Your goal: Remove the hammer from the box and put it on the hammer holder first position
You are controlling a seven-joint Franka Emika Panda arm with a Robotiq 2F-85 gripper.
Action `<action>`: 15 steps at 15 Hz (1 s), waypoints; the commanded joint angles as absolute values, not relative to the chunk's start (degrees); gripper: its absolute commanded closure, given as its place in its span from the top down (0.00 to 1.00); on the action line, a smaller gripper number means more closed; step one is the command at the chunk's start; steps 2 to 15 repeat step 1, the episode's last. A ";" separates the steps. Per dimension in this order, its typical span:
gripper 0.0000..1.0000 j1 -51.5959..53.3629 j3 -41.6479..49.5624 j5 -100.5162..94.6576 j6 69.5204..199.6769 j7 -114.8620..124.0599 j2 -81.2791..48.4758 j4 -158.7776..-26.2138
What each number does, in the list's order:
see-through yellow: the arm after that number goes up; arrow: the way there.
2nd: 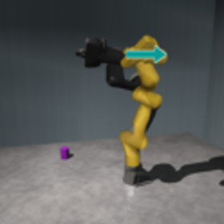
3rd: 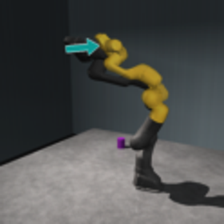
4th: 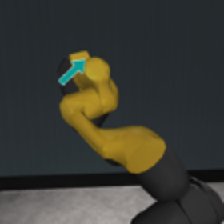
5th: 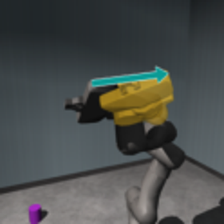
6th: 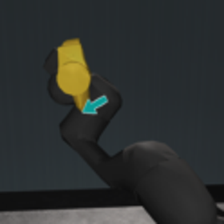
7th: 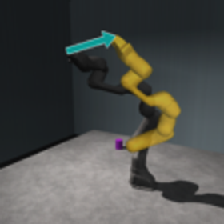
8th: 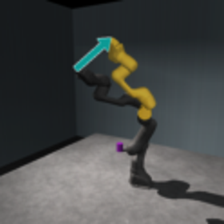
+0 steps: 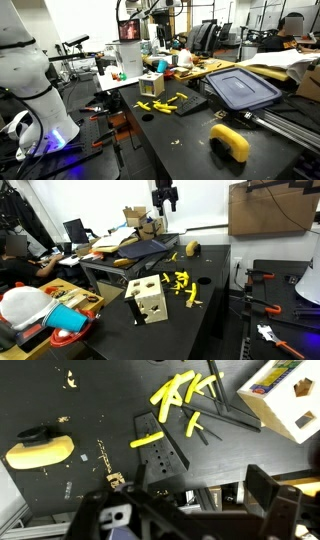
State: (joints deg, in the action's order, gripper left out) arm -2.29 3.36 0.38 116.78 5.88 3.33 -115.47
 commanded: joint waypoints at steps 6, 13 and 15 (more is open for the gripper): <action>1.00 -2.54 3.13 0.41 116.64 5.84 3.31 -115.35; 1.00 -2.54 3.13 0.41 116.64 5.84 3.31 -115.35; 1.00 -2.54 3.13 0.41 116.64 5.84 3.31 -115.35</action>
